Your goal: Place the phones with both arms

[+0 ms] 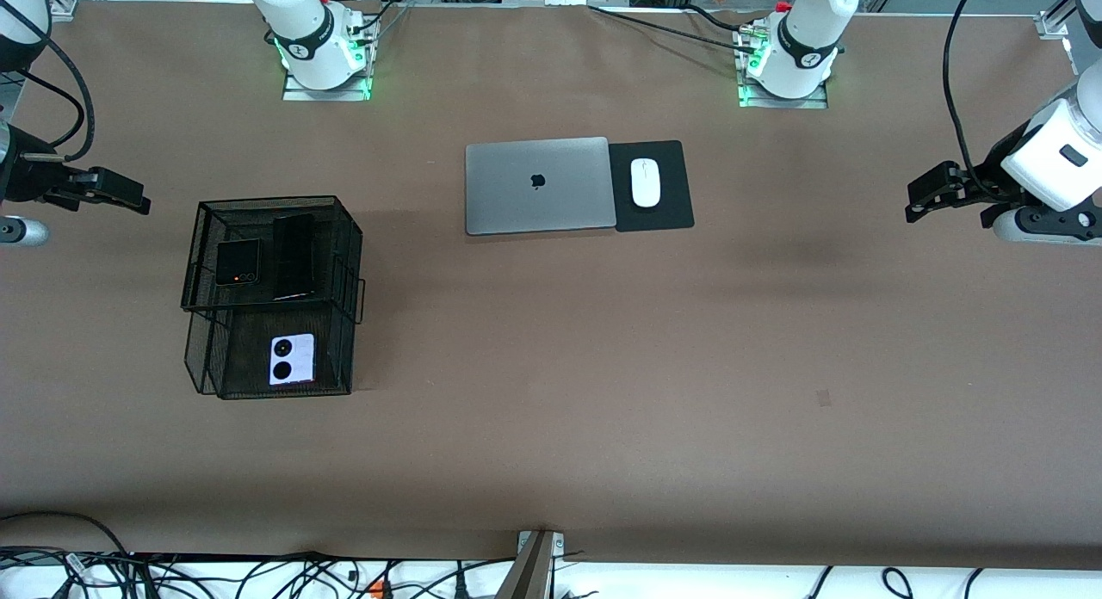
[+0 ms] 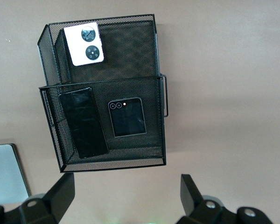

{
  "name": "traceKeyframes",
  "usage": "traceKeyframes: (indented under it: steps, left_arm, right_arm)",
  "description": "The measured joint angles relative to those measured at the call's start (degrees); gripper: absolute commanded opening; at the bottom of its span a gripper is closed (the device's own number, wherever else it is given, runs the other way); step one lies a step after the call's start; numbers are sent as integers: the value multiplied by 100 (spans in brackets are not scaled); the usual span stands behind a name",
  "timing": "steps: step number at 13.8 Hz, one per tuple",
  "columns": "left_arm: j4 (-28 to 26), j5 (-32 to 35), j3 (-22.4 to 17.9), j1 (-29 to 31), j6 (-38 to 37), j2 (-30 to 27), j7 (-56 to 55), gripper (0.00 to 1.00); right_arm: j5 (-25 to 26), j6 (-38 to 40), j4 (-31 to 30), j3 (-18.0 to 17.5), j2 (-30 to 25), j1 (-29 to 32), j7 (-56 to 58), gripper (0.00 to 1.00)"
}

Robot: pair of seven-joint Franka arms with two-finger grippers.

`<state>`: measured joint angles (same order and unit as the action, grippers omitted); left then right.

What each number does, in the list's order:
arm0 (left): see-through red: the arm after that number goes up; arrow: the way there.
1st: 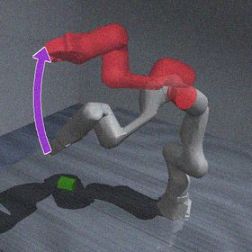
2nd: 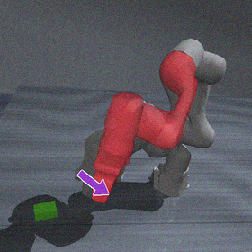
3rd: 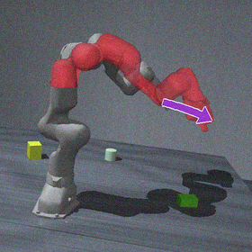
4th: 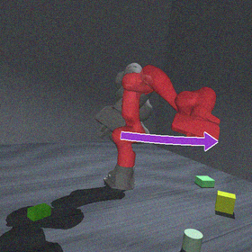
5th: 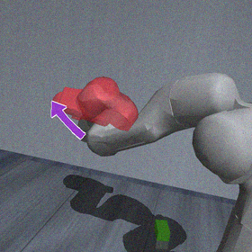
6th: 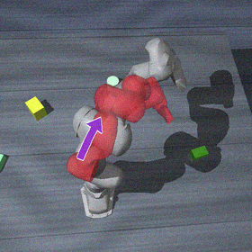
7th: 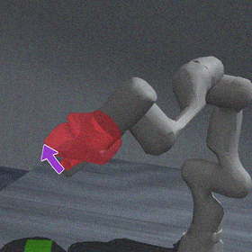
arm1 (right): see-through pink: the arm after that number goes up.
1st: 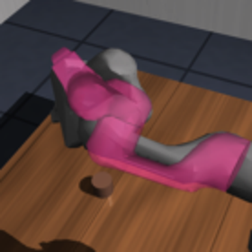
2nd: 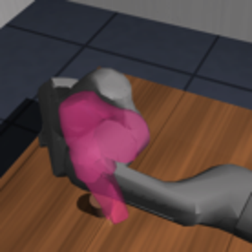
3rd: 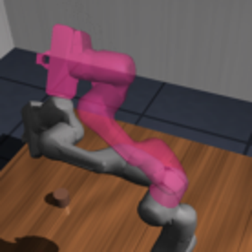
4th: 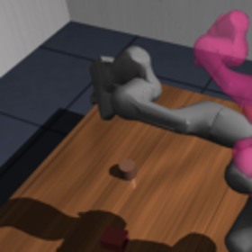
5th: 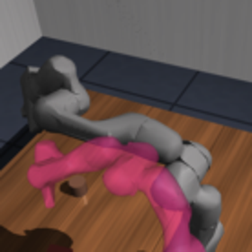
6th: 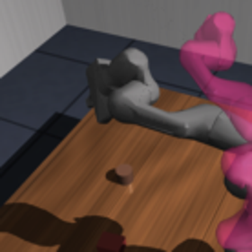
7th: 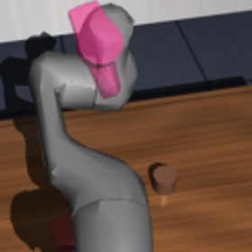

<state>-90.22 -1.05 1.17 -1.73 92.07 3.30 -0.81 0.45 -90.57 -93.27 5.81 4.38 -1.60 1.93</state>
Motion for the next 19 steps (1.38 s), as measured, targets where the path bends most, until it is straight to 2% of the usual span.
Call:
traceKeyframes:
  steps: [10,19]
  left_arm:
    - [0,0,5,-5,-104,0,0,100]
    - [1,0,15,-5,-105,0,0,100]
  right_arm:
    - [61,275,5,-65,-88,-1,-1,100]
    - [84,-54,3,-65,-61,-1,-1,100]
